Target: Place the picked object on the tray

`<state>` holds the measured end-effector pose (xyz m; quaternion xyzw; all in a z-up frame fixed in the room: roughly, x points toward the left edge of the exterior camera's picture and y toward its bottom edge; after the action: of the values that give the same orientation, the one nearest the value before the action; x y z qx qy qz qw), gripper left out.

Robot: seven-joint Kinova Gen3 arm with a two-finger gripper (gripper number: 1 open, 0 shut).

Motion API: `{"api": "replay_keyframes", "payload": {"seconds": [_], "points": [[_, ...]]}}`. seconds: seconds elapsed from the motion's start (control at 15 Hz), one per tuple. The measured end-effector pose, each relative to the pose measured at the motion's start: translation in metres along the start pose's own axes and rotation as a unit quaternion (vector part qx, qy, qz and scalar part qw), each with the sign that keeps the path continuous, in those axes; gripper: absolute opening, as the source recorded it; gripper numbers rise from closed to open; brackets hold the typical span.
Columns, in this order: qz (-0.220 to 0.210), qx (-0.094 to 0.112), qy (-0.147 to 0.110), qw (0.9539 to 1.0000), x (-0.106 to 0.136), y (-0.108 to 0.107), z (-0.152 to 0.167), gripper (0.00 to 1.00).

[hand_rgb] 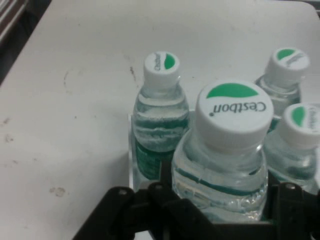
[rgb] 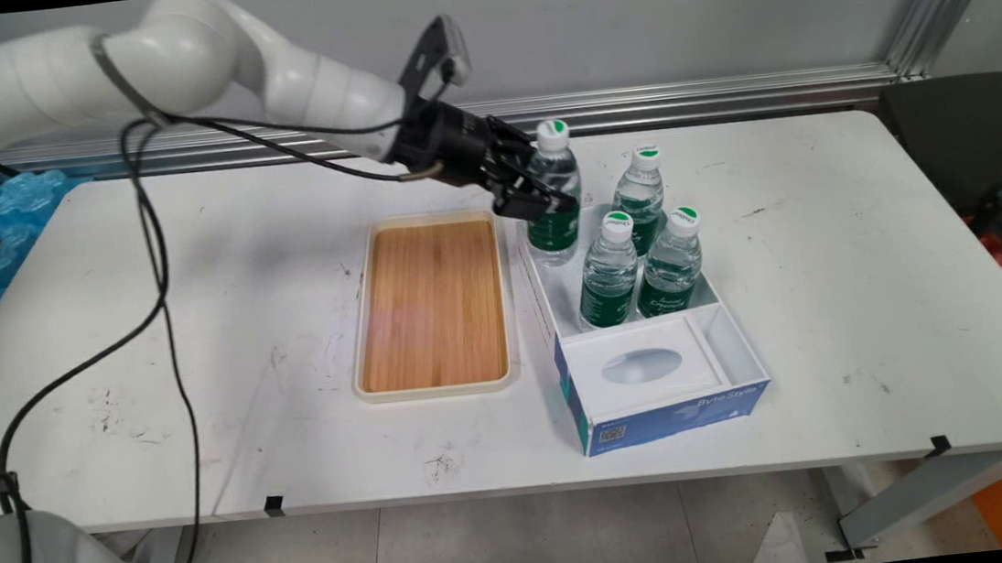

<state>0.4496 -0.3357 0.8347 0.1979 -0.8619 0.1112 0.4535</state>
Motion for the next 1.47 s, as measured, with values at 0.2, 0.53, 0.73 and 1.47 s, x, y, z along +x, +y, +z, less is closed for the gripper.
{"api": "replay_keyframes", "payload": {"seconds": [0.2,0.53,0.73,1.47], "points": [[0.016,0.008,-0.001,0.9998,0.013,0.004,-0.033,0.00],[0.025,0.027,-0.016,0.9992,0.025,0.005,-0.086,0.00],[0.010,0.045,-0.028,0.9985,0.017,0.006,-0.119,0.00],[-0.049,0.103,-0.048,0.9923,-0.047,-0.005,-0.172,0.00]]}}
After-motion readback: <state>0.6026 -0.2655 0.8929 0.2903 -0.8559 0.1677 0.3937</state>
